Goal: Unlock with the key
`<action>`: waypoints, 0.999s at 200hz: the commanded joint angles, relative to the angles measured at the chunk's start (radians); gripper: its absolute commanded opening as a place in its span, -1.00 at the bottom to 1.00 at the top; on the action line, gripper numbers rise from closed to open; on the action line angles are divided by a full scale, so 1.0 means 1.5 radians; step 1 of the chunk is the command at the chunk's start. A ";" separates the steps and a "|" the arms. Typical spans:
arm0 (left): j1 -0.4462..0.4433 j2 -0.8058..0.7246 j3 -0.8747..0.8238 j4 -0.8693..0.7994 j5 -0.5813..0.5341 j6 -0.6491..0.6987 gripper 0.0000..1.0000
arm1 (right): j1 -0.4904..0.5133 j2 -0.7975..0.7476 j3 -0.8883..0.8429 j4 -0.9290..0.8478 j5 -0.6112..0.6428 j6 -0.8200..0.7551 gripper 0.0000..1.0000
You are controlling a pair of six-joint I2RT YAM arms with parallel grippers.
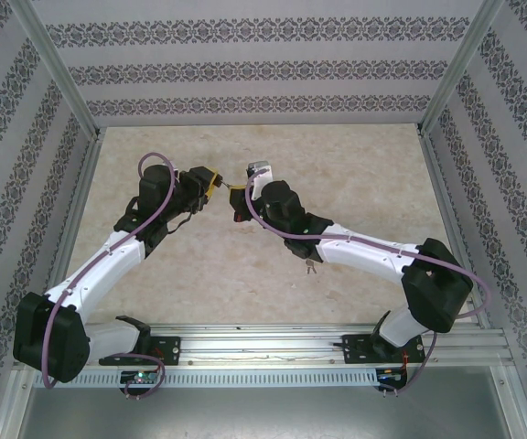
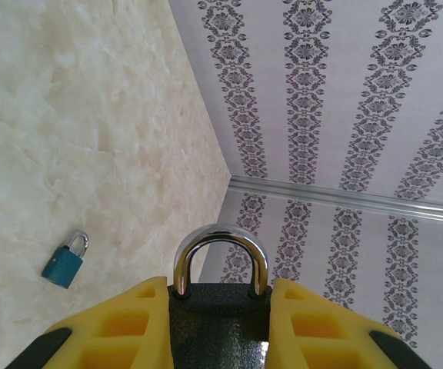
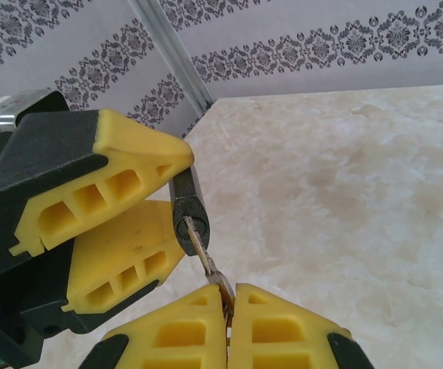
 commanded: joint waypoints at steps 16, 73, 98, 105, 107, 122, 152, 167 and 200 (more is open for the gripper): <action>0.008 -0.016 -0.001 0.049 0.009 -0.011 -0.91 | 0.006 0.014 0.020 -0.008 0.003 0.006 -1.00; 0.009 -0.014 0.002 0.059 0.011 -0.010 -0.91 | 0.006 0.021 0.021 -0.008 -0.007 0.012 -1.00; 0.008 -0.009 0.003 0.062 0.018 -0.009 -0.91 | 0.005 0.023 0.025 -0.008 -0.008 0.014 -1.00; 0.008 -0.008 0.002 0.062 0.021 -0.008 -0.92 | 0.006 0.022 0.025 -0.006 -0.010 0.014 -1.00; 0.008 -0.007 0.002 0.062 0.022 -0.008 -0.92 | 0.006 0.022 0.025 -0.004 -0.011 0.014 -1.00; 0.008 -0.007 -0.003 0.063 0.021 -0.010 -0.92 | 0.006 0.017 0.023 0.004 -0.010 0.013 -1.00; 0.009 -0.008 -0.004 0.065 0.019 -0.007 -0.92 | 0.006 0.005 0.014 0.006 -0.012 0.014 -1.00; 0.008 -0.006 -0.004 0.067 0.019 -0.006 -0.92 | 0.007 -0.003 0.004 0.008 -0.010 0.018 -1.00; 0.009 -0.001 -0.003 0.071 0.020 -0.007 -0.92 | 0.008 -0.020 -0.011 0.010 -0.008 0.019 -1.00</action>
